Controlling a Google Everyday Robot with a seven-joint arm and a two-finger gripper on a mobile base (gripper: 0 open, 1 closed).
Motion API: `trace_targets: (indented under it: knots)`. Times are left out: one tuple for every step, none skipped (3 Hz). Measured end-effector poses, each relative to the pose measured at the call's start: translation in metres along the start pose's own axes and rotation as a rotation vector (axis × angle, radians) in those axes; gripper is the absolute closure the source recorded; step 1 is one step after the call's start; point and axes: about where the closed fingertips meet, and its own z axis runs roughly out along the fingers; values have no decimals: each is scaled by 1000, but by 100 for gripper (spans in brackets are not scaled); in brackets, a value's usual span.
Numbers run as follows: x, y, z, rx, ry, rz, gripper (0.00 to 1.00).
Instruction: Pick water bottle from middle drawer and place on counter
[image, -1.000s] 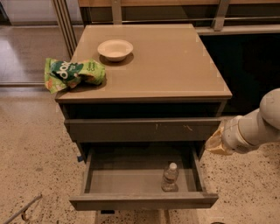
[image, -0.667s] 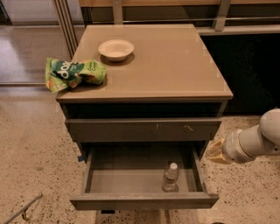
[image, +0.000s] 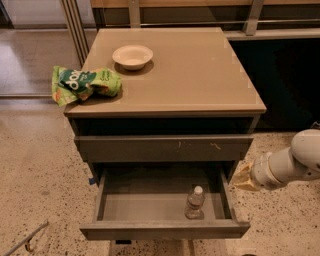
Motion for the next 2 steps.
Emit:
trace_targets:
  knots:
    - [2,6,7,-17,-21,-2,61]
    - [3,13,26,-48,-67,5,55]
